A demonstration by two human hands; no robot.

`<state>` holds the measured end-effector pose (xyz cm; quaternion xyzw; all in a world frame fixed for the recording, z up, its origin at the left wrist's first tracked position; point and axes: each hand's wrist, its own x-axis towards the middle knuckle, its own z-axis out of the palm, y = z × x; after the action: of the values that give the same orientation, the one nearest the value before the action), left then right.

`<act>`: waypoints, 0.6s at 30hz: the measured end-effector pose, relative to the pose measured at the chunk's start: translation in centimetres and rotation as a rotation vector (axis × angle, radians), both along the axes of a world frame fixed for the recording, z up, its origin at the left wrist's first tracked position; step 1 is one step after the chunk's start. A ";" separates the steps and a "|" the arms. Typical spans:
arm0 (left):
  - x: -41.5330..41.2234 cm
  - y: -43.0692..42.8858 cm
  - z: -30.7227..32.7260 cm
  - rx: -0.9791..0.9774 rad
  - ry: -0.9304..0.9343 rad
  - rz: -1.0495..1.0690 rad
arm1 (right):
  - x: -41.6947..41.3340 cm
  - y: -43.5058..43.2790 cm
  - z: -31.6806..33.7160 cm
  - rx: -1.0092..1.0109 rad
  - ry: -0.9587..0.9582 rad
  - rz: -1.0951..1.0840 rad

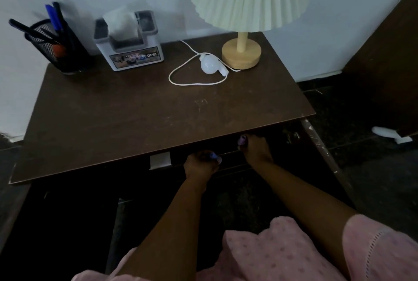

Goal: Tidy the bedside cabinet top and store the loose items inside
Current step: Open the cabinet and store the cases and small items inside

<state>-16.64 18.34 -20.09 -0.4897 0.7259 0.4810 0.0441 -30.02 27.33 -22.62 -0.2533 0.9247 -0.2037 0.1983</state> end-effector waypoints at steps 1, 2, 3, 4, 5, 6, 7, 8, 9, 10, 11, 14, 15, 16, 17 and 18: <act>-0.2 0.1 0.0 -0.042 -0.024 -0.037 | 0.0 0.0 -0.2 0.008 -0.002 0.004; -0.3 0.2 0.0 -0.075 -0.041 -0.063 | 0.0 -0.1 -0.3 0.027 -0.001 0.014; -0.5 0.2 0.0 -0.099 -0.044 -0.080 | -0.1 -0.2 -0.4 0.050 0.004 0.023; -0.6 0.3 0.0 -0.095 -0.045 -0.074 | -0.1 -0.3 -0.5 0.066 0.009 0.028; -0.7 0.4 0.0 -0.069 -0.036 -0.053 | -0.1 -0.4 -0.5 0.072 0.012 0.026; -0.7 0.5 -0.1 -0.034 -0.014 -0.017 | -0.1 -0.4 -0.5 0.068 0.019 0.022; -0.7 0.5 -0.1 0.011 0.016 0.030 | 0.0 -0.4 -0.5 0.055 0.034 0.016; -0.6 0.6 0.0 0.062 0.063 0.091 | 0.2 -0.2 -0.4 0.035 0.066 0.009; -0.6 0.6 0.3 0.093 0.096 0.131 | 0.5 0.1 -0.3 0.007 0.112 0.003; -0.6 0.5 0.4 0.081 0.088 0.131 | 1.0 0.4 -0.3 -0.041 0.161 0.000; -0.6 0.3 0.5 0.034 0.044 0.085 | 1.7 0.7 -0.2 -0.128 0.187 -0.003; -0.5 -0.1 0.8 -0.004 -0.013 0.035 | 4.2 1.0 0.0 -0.441 0.009 0.048; -0.4 -0.1 0.9 -0.040 -0.018 0.021 | 5.0 0.8 0.1 -0.492 -0.085 0.095; -0.2 -0.1 0.9 -0.049 -0.010 0.047 | 5.6 0.6 0.2 -0.523 -0.161 0.144; 0.0 -0.1 0.9 -0.030 0.002 0.085 | 6.0 0.4 0.2 -0.542 -0.211 0.178; 0.2 0.0 1.0 -0.011 0.019 0.122 | 6.2 0.2 0.2 -0.557 -0.235 0.191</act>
<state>-16.45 18.36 -19.12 -0.5287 0.6976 0.4835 0.0049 -23.85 27.58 -22.46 -0.3584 0.7761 -0.4574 0.2450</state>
